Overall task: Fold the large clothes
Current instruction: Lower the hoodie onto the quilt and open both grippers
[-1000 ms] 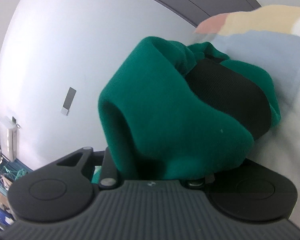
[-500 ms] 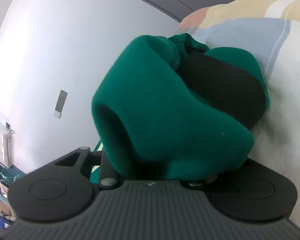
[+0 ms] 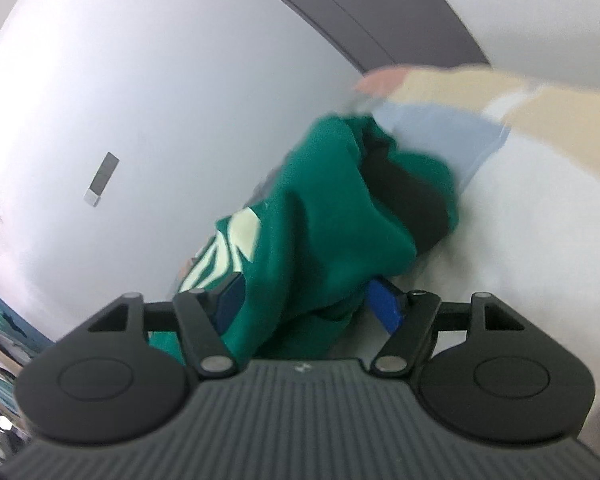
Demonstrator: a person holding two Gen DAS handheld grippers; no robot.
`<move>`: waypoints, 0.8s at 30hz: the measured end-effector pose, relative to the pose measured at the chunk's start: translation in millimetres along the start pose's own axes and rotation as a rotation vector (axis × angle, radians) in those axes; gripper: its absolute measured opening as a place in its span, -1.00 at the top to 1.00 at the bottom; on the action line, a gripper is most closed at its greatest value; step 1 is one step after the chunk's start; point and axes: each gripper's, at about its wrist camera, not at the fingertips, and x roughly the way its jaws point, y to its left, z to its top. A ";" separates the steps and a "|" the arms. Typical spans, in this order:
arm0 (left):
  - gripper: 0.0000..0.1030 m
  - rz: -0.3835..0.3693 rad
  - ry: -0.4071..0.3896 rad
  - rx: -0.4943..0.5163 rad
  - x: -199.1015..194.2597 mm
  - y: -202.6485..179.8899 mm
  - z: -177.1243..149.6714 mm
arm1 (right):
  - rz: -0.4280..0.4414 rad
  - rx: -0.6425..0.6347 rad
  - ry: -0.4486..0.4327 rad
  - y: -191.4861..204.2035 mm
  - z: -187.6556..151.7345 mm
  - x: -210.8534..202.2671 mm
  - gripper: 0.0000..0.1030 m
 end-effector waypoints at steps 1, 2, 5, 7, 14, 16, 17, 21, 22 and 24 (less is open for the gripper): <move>-0.60 0.000 -0.014 0.026 -11.1 -7.5 2.4 | 0.000 -0.025 -0.007 4.0 4.3 -10.3 -0.38; -0.60 -0.005 -0.023 0.044 -21.9 -14.7 4.9 | -0.004 -0.048 -0.015 11.5 5.8 -12.6 -0.38; -0.60 -0.026 -0.043 0.118 -54.8 -39.1 11.7 | 0.027 -0.118 -0.045 37.7 15.1 -38.2 -0.38; -0.60 -0.028 -0.063 0.176 -76.5 -56.7 13.6 | 0.053 -0.175 -0.070 63.1 22.8 -52.7 -0.38; -0.60 -0.079 -0.131 0.321 -152.2 -100.5 10.4 | 0.185 -0.338 -0.177 125.0 21.1 -120.2 -0.38; -0.60 -0.081 -0.149 0.357 -170.1 -108.9 6.8 | 0.202 -0.406 -0.200 142.5 15.5 -136.3 -0.38; -0.60 -0.078 -0.160 0.377 -178.5 -111.9 4.1 | 0.203 -0.436 -0.207 150.8 12.9 -144.7 -0.38; -0.60 -0.067 -0.200 0.452 -210.3 -125.7 -10.0 | 0.224 -0.502 -0.212 163.2 -3.7 -162.7 -0.38; -0.60 -0.064 -0.208 0.472 -217.9 -129.1 -14.8 | 0.228 -0.508 -0.209 166.8 -6.9 -165.6 -0.38; -0.60 -0.054 -0.228 0.511 -229.1 -134.1 -24.8 | 0.227 -0.528 -0.199 171.7 -15.1 -170.6 -0.38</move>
